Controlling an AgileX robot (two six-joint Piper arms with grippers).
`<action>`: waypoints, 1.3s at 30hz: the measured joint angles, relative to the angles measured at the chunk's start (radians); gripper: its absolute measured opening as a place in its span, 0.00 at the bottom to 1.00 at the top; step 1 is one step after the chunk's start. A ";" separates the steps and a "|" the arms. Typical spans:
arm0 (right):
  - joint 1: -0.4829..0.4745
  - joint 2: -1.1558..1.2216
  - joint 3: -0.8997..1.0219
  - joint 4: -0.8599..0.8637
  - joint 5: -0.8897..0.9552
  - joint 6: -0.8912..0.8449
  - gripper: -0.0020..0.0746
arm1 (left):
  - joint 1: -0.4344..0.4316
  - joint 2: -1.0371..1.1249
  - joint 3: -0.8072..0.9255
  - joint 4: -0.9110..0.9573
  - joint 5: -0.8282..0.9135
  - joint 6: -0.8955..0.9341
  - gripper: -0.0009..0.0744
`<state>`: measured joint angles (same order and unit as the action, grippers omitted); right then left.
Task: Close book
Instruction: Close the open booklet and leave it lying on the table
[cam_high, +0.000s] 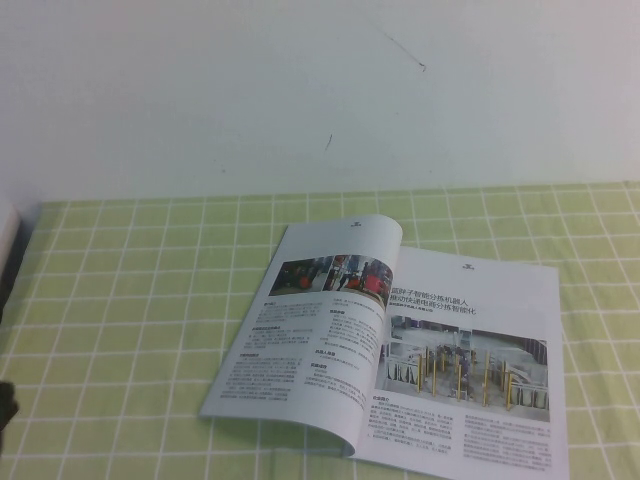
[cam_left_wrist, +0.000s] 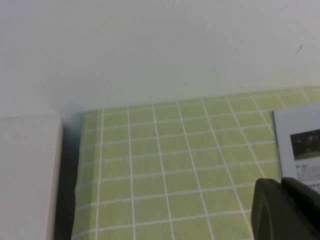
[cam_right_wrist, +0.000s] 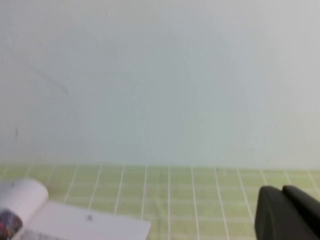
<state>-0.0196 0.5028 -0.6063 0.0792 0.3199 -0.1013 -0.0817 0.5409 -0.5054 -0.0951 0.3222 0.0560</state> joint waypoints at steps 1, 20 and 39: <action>0.000 0.056 -0.029 0.011 0.041 -0.037 0.02 | 0.000 0.053 -0.004 0.000 -0.015 0.000 0.01; 0.057 0.799 -0.203 0.644 0.371 -0.946 0.02 | -0.016 0.876 -0.437 -0.293 0.193 0.241 0.01; 0.173 1.309 -0.209 0.671 0.220 -0.959 0.02 | -0.163 1.290 -0.619 -0.346 0.104 0.224 0.01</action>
<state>0.1532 1.8120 -0.8152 0.7502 0.5400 -1.0599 -0.2443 1.8308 -1.1247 -0.4411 0.4263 0.2797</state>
